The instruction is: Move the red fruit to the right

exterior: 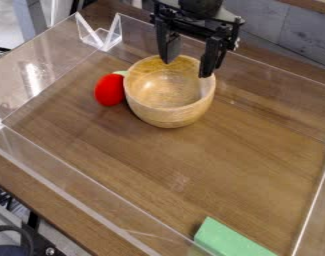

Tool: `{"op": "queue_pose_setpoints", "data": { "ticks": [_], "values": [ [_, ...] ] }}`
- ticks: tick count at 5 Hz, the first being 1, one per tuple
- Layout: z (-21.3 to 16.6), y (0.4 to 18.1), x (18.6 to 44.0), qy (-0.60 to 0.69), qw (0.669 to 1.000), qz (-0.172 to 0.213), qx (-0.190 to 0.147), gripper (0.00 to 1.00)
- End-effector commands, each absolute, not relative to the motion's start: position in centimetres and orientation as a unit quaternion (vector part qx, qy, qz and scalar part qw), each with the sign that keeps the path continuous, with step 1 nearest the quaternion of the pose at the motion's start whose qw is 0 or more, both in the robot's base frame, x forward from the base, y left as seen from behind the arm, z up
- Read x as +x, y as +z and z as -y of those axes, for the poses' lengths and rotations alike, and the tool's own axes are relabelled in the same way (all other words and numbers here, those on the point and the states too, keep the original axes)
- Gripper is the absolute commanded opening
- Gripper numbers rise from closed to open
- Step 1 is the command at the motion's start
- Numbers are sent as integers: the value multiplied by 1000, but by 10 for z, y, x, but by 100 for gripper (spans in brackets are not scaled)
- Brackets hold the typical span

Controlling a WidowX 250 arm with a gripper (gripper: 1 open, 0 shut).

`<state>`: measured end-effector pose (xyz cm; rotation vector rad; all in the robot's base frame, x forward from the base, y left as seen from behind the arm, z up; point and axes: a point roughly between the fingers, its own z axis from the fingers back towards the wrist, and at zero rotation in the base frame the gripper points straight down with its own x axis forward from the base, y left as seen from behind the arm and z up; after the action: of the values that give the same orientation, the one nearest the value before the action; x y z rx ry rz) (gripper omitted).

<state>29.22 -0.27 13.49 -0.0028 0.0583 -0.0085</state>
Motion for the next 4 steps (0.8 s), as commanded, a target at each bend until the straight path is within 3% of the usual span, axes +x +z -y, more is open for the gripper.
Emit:
{"op": "queue_pose_setpoints", "data": {
  "ticks": [1, 4],
  "values": [
    [4, 120, 288, -16, 999, -37, -3, 100],
    [-69, 127, 273, 10, 1000, 13, -10, 100]
  ]
}}
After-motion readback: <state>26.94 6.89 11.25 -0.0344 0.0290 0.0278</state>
